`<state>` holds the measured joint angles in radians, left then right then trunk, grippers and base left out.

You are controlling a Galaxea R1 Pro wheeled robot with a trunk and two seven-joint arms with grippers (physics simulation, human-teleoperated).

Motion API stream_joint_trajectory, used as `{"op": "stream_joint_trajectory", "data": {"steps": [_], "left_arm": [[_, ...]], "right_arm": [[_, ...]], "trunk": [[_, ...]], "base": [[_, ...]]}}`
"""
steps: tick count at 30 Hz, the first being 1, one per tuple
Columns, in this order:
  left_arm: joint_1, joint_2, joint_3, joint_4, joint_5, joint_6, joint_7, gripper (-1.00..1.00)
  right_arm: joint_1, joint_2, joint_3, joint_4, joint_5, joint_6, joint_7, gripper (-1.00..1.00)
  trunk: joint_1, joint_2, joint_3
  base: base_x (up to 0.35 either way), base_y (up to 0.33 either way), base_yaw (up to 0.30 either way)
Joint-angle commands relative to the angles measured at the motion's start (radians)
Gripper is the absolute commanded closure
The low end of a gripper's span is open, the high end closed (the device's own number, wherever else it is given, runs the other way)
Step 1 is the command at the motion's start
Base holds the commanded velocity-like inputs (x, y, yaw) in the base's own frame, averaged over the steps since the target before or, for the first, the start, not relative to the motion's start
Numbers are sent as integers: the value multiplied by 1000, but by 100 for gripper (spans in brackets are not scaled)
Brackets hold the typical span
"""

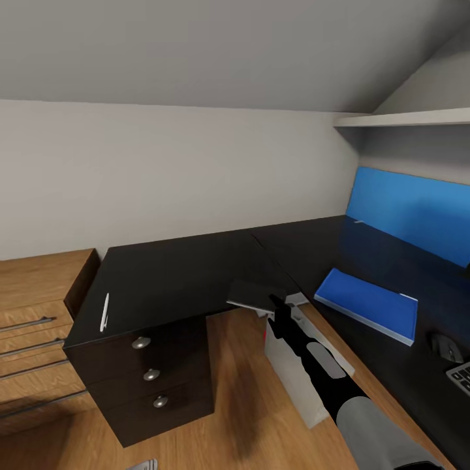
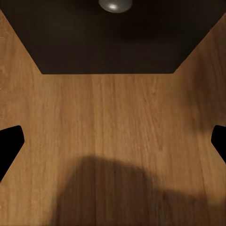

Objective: In the bedroom, organize the workspace by keeping the computer under the desk, ensuring the monitor is on the desk, placing the keyboard on the desk next to the monitor, placing the mouse on the desk next to the keyboard, moving the folder from the swivel chair onto the desk next to the mouse, stacking the notebook on top of the folder with the pen on top of the notebook, and positioning the swivel chair next to the desk.

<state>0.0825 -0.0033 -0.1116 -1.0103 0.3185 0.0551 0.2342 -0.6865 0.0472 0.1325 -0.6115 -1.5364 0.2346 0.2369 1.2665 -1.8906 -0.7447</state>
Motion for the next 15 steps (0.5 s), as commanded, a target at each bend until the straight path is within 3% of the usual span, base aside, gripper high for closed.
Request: {"op": "stream_joint_trajectory", "data": {"steps": [1, 10, 15], "left_arm": [[0, 0, -2, -3, 7, 4, 6, -100], [0, 0, -2, -2, 7, 5, 7, -100], [0, 0, -2, -2, 7, 5, 6, -100]], "right_arm": [[-1, 0, 2, 1, -8, 2, 2, -100], [-1, -1, 1, -1, -6, 2, 2, -100], [-1, -1, 1, -2, -5, 2, 2, -100]], "trunk": [[0, 0, -1], [0, 0, -1], [0, 0, -1]], "base": [[12, 16, 0], [0, 3, 0], [-172, 0, 0]]}}
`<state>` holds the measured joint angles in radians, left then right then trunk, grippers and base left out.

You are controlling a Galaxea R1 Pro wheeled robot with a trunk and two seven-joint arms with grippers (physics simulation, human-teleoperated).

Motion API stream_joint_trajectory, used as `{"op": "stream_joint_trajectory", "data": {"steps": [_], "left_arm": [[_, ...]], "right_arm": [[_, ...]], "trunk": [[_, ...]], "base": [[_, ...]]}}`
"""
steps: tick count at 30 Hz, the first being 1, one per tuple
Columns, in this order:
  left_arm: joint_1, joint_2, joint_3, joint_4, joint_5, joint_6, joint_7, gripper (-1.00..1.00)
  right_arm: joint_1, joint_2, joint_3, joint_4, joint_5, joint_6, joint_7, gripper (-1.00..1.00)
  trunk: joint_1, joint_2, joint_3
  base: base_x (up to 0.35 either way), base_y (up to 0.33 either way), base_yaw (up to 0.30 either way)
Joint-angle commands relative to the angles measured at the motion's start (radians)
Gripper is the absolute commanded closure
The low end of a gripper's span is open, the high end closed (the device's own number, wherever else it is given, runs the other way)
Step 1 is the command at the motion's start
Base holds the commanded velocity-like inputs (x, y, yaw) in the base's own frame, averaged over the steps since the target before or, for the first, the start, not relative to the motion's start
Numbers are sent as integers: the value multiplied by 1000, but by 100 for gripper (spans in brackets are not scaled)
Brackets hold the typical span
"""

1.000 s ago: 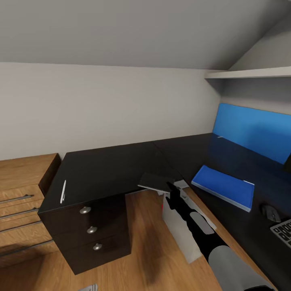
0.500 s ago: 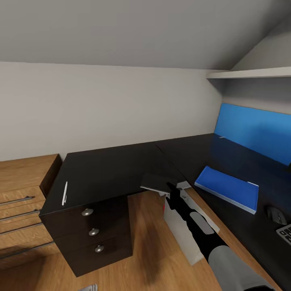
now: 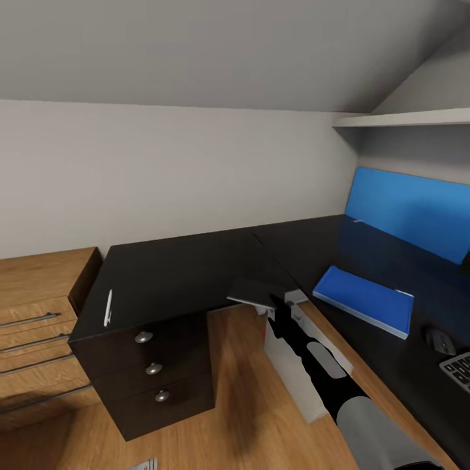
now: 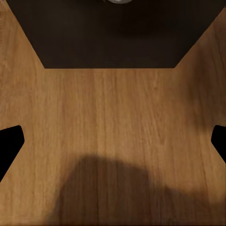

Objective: In the bedroom, organize the workspace by keeping the computer under the desk, ensuring the monitor is on the desk, placing the keyboard on the desk next to the monitor, placing the mouse on the desk next to the keyboard, moving the folder from the swivel chair onto the desk next to the mouse, stacking the notebook on top of the folder with the pen on top of the notebook, and positioning the swivel chair next to the desk.

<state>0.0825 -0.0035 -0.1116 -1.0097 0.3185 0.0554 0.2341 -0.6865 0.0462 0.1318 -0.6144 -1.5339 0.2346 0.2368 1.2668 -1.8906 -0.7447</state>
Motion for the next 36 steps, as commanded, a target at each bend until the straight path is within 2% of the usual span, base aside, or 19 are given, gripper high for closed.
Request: {"op": "stream_joint_trajectory", "data": {"steps": [1, 13, 14, 32, 36], "left_arm": [[0, 0, -2, -3, 7, 4, 6, -100], [0, 0, -2, -3, 7, 4, 7, -100], [0, 0, -2, -3, 7, 4, 7, -100], [0, 0, -2, -1, 7, 5, 6, -100], [0, 0, -3, -1, 7, 4, 7, -100]], "right_arm": [[-1, 0, 2, 1, -8, 2, 3, -100], [-1, -1, 1, 0, -8, 2, 3, -100], [-1, -2, 1, -1, -8, 2, 2, 100], [-1, -2, -1, -2, -7, -14, 4, 100], [-1, -2, -1, -2, -6, -14, 5, 100]], "trunk": [[0, 0, -1], [0, 0, -1], [0, 0, -1], [0, 0, -1], [-16, 28, 12]], "base": [[-116, 0, 0], [-23, 0, 0], [-1, 0, 0], [0, 0, 0], [0, 0, 0]]}}
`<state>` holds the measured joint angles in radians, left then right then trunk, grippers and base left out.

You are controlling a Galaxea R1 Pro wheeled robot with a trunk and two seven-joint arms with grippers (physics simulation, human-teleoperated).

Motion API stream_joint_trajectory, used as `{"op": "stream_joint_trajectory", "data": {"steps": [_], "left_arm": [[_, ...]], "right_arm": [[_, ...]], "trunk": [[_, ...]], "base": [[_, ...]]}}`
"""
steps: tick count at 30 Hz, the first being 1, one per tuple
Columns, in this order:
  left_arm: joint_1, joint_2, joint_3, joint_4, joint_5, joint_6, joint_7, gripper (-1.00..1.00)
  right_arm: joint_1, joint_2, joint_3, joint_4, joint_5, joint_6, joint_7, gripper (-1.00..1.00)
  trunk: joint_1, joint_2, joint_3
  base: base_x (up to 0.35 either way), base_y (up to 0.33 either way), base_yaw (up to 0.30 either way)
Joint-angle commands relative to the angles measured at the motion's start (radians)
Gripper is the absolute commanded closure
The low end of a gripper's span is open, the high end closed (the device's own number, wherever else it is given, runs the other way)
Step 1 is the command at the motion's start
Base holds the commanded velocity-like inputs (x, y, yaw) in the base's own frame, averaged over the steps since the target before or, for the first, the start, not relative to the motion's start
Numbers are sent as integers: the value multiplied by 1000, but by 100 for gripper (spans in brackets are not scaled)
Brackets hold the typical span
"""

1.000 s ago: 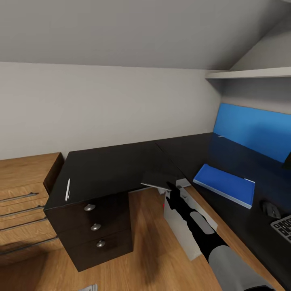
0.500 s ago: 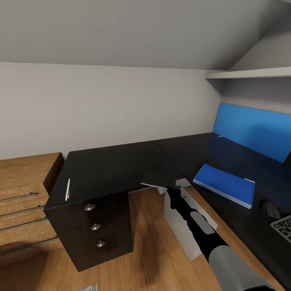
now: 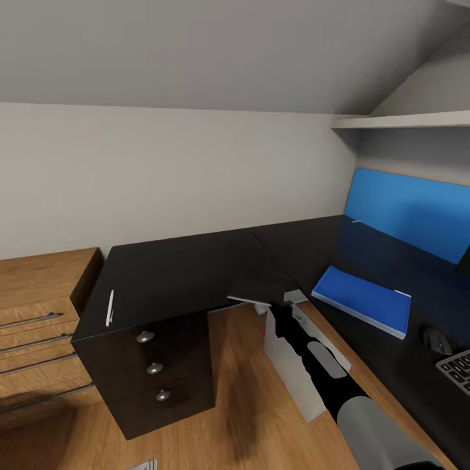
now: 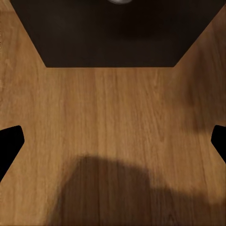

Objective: In the bedroom, organize the workspace by keeping the computer under the desk, ensuring the monitor is on the desk, placing the keyboard on the desk next to the monitor, placing the mouse on the desk next to the keyboard, moving the folder from the swivel chair onto the desk next to the mouse, stacking the notebook on top of the folder with the pen on top of the notebook, and positioning the swivel chair next to the desk.

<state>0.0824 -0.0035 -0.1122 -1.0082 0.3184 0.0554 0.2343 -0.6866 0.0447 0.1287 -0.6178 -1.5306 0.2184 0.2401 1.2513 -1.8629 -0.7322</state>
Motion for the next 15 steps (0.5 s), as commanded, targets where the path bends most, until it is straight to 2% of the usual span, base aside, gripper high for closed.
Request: {"op": "stream_joint_trajectory", "data": {"steps": [1, 15], "left_arm": [[0, 0, -2, -3, 7, 4, 7, -100], [0, -1, -3, 5, 7, 4, 8, -100]], "right_arm": [[-1, 0, 2, 1, -10, 2, 2, 100], [-1, 0, 3, 1, -9, 2, 2, 100]], "trunk": [[-4, 7, 2], [-58, 105, 46]], "base": [[0, 0, 0], [0, 0, 0]]}}
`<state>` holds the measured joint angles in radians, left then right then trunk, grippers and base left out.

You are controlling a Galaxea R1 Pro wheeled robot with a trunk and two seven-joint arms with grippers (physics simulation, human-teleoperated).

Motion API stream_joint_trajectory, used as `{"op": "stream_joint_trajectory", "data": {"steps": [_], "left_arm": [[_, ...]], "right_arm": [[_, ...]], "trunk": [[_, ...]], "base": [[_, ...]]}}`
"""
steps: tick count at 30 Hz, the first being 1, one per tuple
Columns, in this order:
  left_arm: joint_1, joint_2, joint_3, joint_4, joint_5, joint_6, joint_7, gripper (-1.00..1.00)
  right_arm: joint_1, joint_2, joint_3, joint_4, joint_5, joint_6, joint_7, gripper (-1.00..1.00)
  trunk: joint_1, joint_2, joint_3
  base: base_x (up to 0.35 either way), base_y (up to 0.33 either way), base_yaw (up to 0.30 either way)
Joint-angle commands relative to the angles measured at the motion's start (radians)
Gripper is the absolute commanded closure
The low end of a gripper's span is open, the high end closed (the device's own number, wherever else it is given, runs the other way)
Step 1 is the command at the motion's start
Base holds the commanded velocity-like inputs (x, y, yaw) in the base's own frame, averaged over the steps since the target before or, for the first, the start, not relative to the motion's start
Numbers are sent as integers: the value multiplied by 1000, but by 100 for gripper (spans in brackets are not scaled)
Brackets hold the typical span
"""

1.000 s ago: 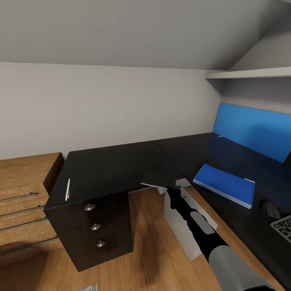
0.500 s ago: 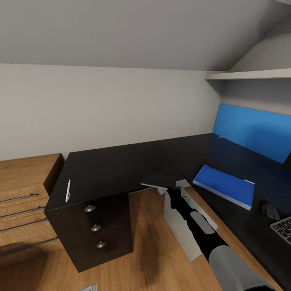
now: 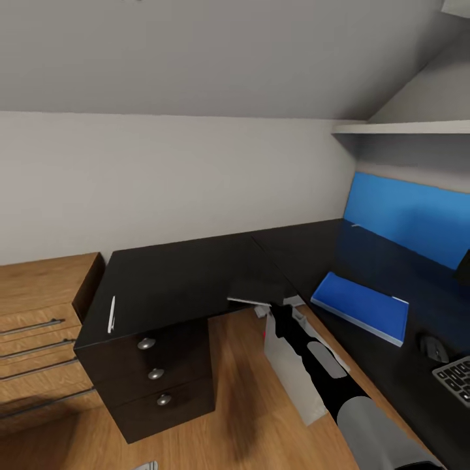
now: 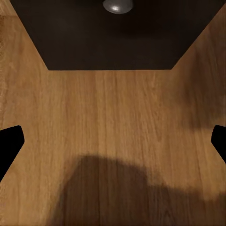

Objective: In the bedroom, organize the workspace by keeping the computer under the desk, ensuring the monitor is on the desk, placing the keyboard on the desk next to the monitor, placing the mouse on the desk next to the keyboard, moving the folder from the swivel chair onto the desk next to the mouse, stacking the notebook on top of the folder with the pen on top of the notebook, and positioning the swivel chair next to the desk.

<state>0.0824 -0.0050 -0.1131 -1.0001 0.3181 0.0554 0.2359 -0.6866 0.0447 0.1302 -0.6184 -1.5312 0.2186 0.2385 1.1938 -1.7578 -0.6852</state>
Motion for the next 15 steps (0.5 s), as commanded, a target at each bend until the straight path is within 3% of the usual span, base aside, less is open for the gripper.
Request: {"op": "stream_joint_trajectory", "data": {"steps": [1, 9, 15], "left_arm": [[0, 0, -2, -3, 7, 4, 6, -100], [0, 0, -2, -1, 7, 6, 6, -100], [0, 0, -5, 19, 7, 7, 6, -100]], "right_arm": [[-1, 0, 2, 1, -9, 2, 4, 100], [-1, 0, 3, -6, -8, 2, 5, 100], [0, -5, 1, -61, 22, -23, 2, 100]], "trunk": [[-4, 7, 2], [-35, 63, 28], [-58, 105, 46]], "base": [[0, 0, 0], [0, 0, 0], [0, 0, 0]]}}
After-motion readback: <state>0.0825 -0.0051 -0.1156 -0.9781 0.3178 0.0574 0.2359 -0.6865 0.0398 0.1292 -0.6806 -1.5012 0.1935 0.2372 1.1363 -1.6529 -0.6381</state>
